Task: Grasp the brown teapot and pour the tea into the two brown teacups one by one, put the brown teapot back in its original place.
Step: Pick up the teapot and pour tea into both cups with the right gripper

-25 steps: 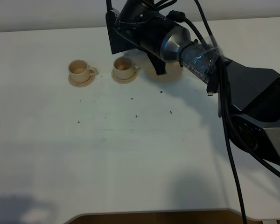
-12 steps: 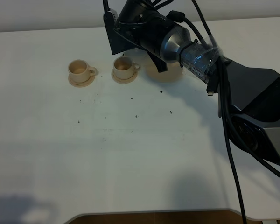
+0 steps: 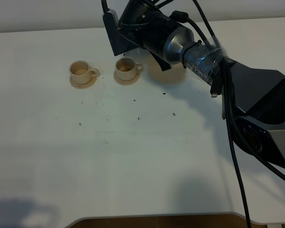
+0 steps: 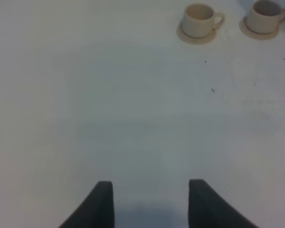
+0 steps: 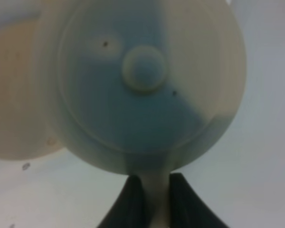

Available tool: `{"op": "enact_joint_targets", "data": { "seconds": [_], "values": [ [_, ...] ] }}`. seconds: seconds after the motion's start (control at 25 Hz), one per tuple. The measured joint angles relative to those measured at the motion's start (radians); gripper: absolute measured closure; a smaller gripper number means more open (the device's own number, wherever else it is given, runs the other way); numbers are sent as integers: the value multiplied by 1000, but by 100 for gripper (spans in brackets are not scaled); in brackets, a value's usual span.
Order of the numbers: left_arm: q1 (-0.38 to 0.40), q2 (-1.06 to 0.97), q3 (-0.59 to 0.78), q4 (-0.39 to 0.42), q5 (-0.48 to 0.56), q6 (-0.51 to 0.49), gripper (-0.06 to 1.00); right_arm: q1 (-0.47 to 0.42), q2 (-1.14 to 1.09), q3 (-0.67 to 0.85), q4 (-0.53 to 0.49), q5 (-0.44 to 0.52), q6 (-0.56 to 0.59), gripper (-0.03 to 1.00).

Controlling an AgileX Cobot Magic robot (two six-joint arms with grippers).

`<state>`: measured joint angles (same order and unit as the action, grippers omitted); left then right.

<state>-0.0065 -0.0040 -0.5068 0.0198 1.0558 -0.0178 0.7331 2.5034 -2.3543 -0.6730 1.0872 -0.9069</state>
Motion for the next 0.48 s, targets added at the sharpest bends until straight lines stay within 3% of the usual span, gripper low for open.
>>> {"op": "enact_joint_targets", "data": {
  "seconds": [0.48],
  "values": [
    [0,0,0,0,0,0,58,0,0,0,-2,-13,-81,84]
  ]
}}
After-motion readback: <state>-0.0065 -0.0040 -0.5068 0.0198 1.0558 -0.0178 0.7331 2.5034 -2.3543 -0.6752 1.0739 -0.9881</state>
